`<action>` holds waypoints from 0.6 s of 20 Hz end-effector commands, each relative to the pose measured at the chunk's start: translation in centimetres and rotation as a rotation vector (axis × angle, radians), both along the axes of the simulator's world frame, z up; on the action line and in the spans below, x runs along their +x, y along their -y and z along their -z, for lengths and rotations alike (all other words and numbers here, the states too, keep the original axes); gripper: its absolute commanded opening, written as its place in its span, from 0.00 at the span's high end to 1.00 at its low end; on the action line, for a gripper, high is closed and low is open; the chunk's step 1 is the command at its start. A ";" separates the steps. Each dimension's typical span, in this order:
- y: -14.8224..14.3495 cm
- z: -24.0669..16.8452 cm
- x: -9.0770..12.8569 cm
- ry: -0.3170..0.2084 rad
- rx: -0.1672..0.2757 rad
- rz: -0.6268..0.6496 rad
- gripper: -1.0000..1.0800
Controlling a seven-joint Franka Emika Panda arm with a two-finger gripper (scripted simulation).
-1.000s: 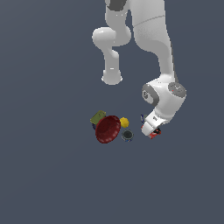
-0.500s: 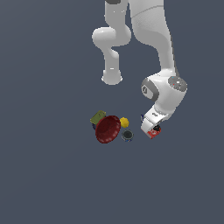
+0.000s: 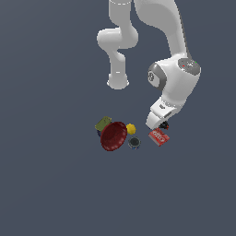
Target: Pick up a designated object from a clutter of objects.
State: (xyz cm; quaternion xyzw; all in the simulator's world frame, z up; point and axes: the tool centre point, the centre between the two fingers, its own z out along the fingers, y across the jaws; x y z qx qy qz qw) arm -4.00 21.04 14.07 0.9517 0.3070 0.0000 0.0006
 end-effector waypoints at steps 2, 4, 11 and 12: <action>1.0 -3.4 -0.5 0.000 0.001 -0.001 1.00; 1.7 -5.4 -0.8 0.000 0.002 -0.001 1.00; 4.0 -12.9 -1.7 -0.001 0.004 -0.001 1.00; 4.3 -13.9 -1.9 -0.001 0.004 -0.001 1.00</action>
